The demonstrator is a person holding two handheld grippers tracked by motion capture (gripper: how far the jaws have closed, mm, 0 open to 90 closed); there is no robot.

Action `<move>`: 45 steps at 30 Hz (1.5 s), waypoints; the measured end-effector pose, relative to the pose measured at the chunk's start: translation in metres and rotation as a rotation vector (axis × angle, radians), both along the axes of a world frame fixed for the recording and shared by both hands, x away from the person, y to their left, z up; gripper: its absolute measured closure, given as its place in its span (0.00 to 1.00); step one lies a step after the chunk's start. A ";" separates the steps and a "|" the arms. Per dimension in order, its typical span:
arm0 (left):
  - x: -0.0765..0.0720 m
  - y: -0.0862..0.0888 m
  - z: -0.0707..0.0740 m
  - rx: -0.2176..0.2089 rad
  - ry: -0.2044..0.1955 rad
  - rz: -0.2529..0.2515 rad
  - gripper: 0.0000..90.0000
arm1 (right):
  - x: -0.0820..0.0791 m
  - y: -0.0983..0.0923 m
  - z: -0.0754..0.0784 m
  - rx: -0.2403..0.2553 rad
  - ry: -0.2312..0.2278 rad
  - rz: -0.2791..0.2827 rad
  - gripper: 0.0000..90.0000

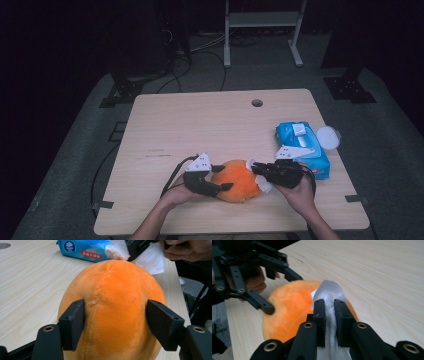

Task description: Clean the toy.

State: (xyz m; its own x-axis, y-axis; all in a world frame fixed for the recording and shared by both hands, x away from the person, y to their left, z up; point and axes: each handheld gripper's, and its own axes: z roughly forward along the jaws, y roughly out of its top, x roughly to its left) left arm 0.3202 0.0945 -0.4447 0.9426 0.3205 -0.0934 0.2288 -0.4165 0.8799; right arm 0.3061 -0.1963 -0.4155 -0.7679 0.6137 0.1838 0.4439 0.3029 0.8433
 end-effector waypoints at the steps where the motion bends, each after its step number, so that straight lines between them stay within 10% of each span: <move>1: 0.000 0.000 0.000 0.001 -0.001 0.001 0.36 | -0.001 0.003 0.001 -0.013 -0.015 0.008 0.88; 9: 0.000 0.000 -0.001 -0.008 0.000 0.011 0.35 | 0.002 -0.012 -0.012 -0.042 0.075 -0.015 0.89; 15: -0.004 -0.005 0.001 0.002 -0.018 -0.023 0.34 | -0.002 -0.001 0.005 0.010 0.011 0.005 0.88; 25: -0.002 -0.012 0.007 0.003 -0.041 -0.072 0.11 | -0.017 0.016 0.004 -0.049 -0.034 0.171 0.88; 30: -0.001 -0.009 0.004 0.056 -0.052 -0.058 0.35 | -0.014 0.013 0.002 -0.049 -0.023 0.143 0.88; 45: 0.014 0.010 -0.005 -0.033 0.054 0.017 0.37 | -0.024 0.013 0.001 -0.059 -0.012 0.185 0.88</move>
State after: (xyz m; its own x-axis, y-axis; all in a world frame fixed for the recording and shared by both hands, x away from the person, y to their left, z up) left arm 0.3344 0.1045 -0.4499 0.9304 0.3323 -0.1545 0.2827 -0.3829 0.8795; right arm 0.2823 -0.1836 -0.4144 -0.8704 0.4716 0.1414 0.3660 0.4275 0.8266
